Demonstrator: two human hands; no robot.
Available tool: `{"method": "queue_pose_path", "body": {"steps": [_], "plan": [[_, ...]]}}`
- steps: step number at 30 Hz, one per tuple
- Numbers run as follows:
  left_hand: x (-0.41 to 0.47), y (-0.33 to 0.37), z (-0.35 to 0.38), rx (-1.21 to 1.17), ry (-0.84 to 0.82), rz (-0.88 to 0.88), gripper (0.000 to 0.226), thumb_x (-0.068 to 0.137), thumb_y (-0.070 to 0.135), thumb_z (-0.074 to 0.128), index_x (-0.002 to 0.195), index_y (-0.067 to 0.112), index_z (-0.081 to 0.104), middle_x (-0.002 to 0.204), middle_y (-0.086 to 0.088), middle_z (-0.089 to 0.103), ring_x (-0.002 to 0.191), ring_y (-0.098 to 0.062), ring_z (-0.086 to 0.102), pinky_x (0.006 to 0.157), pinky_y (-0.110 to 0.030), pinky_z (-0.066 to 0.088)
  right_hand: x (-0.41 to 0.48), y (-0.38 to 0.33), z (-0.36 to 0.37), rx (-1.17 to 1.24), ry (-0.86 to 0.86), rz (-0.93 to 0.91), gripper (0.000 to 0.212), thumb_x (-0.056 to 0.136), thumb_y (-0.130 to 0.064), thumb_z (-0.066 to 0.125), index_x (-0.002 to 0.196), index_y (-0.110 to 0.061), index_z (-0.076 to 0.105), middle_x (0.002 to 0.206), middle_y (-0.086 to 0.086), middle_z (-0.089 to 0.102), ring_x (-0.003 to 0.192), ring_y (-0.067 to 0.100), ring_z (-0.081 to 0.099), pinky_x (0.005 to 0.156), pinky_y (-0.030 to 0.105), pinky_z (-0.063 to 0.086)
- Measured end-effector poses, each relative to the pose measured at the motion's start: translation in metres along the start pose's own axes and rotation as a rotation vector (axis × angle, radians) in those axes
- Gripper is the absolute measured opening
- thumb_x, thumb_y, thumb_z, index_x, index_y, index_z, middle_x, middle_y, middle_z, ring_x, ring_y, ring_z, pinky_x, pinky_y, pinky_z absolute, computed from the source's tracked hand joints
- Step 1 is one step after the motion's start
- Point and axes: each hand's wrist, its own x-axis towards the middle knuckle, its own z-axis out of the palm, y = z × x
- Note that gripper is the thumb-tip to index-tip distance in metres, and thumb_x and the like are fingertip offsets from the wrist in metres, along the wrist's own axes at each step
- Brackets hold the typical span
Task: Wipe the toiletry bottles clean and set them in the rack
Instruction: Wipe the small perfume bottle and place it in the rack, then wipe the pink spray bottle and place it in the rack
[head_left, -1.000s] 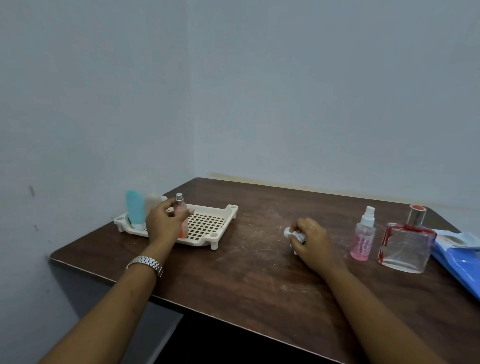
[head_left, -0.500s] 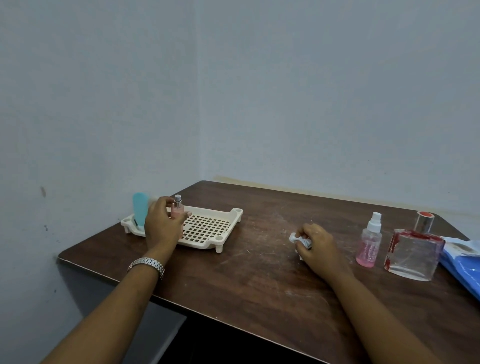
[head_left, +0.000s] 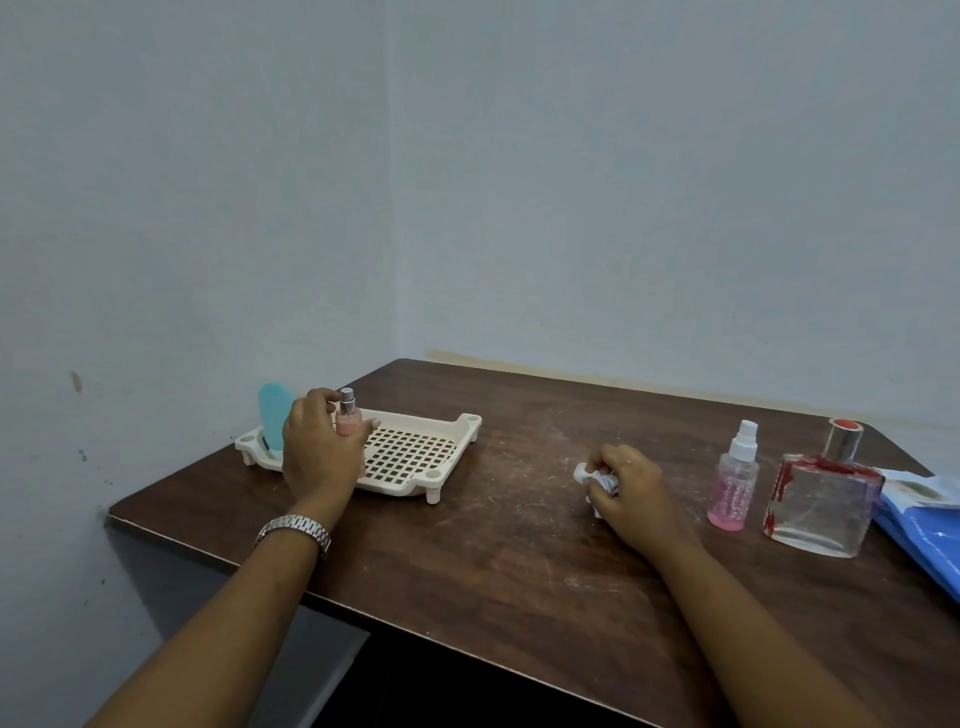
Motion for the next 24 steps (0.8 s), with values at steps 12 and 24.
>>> {"method": "queue_pose_path", "body": {"steps": [12,24], "plan": [[-0.007,0.015,0.002,-0.049,0.080,0.028,0.067,0.069,0.035,0.083,0.120,0.013,0.046,0.122,-0.013,0.049,0.110,-0.028,0.045,0.083,-0.038,0.043,0.000,-0.003,-0.003,-0.006,0.024,-0.001,0.005,0.085,-0.013,0.058,0.084,-0.018,0.059,0.085,-0.002,0.055,0.075,0.009,0.052,0.063,0.028,0.047],[-0.058,0.114,0.039,-0.508,-0.107,0.256,0.036,0.077,0.010,0.075,0.106,0.010,0.054,0.104,0.004,0.046,0.081,-0.002,0.044,0.074,-0.003,0.035,-0.006,-0.006,-0.027,0.063,0.431,-0.036,0.012,0.082,-0.002,0.062,0.091,-0.011,0.059,0.086,-0.004,0.052,0.070,0.003,0.051,0.057,0.020,0.047]]}}
